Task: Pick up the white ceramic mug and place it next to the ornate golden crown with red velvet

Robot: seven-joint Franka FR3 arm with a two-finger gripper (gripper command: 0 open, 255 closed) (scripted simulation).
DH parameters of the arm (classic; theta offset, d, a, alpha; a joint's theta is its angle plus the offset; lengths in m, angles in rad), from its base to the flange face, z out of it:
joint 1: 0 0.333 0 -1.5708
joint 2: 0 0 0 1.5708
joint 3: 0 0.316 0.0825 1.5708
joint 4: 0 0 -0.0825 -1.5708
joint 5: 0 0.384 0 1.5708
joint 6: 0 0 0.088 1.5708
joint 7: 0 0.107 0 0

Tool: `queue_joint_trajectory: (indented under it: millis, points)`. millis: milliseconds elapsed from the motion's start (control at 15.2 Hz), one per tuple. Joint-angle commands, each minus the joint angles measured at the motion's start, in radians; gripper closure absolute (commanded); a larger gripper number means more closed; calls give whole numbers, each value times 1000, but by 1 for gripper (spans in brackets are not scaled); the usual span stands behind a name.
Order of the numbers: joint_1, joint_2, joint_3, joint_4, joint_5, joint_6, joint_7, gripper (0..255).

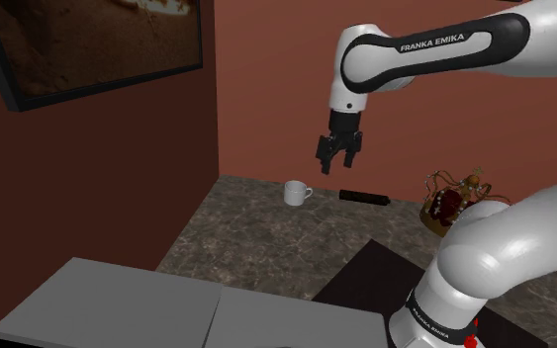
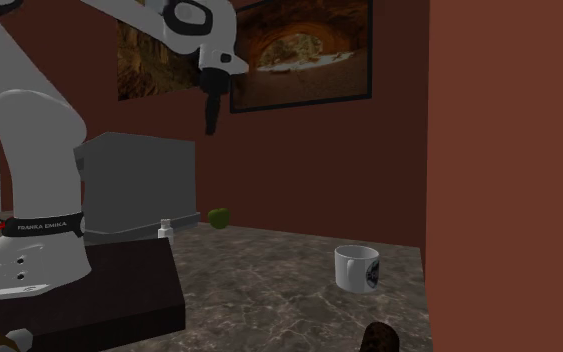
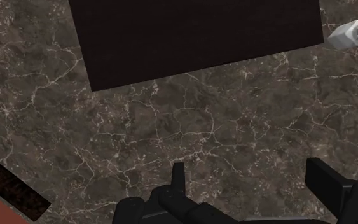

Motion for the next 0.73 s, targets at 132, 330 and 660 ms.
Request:
queue_joint_trajectory:
  millis: [132, 330, 660]
  points:
    - [-12, 131, -20, 14, -20, 122, -29, 0]
    - [-21, 241, -37, 42, -31, 206, -52, 0]
    - [-35, 431, -61, 116, -42, 326, -89, 0]
